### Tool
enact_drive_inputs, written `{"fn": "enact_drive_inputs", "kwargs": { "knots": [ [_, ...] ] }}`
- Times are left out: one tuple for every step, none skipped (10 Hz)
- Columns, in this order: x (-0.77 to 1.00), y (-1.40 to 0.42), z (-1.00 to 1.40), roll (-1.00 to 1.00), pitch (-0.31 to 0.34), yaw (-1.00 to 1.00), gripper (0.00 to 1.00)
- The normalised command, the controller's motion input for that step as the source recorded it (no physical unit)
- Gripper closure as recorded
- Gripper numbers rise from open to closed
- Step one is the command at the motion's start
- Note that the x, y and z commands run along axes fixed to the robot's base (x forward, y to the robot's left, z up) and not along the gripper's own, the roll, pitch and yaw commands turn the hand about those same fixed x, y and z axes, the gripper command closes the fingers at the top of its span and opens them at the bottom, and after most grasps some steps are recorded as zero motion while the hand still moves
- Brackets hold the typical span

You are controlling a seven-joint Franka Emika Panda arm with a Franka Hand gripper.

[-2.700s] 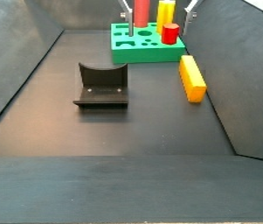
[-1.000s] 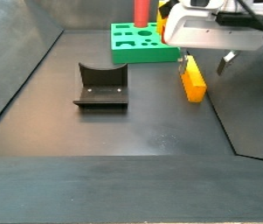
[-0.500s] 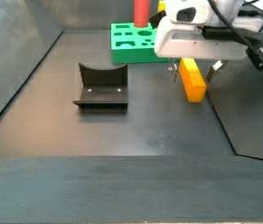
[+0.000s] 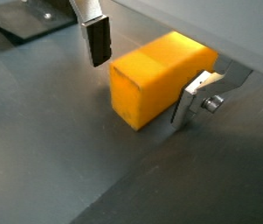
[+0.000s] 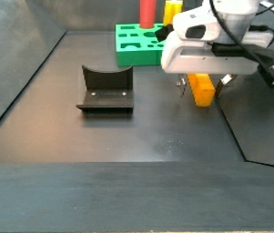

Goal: Pick up the rectangle object. Move up. Place the rectangle object on the fixture. Regrasp the rectangle object. Move to above the board. Insert the rectangle object.
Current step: Pick up the rectangle object.

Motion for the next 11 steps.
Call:
{"fn": "enact_drive_inputs", "kwargs": {
  "knots": [
    [-0.11, 0.04, -0.49, -0.07, -0.227, 0.00, 0.00],
    [0.00, 0.00, 0.00, 0.00, 0.000, 0.00, 0.00],
    [0.00, 0.00, 0.00, 0.00, 0.000, 0.00, 1.00],
    [0.00, 0.00, 0.00, 0.00, 0.000, 0.00, 1.00],
    [0.00, 0.00, 0.00, 0.00, 0.000, 0.00, 1.00],
    [0.00, 0.00, 0.00, 0.00, 0.000, 0.00, 1.00],
    [0.00, 0.00, 0.00, 0.00, 0.000, 0.00, 1.00],
    [0.00, 0.00, 0.00, 0.00, 0.000, 0.00, 1.00],
    [0.00, 0.00, 0.00, 0.00, 0.000, 0.00, 1.00],
    [0.00, 0.00, 0.00, 0.00, 0.000, 0.00, 1.00],
    [0.00, 0.00, 0.00, 0.00, 0.000, 0.00, 1.00]
  ]
}}
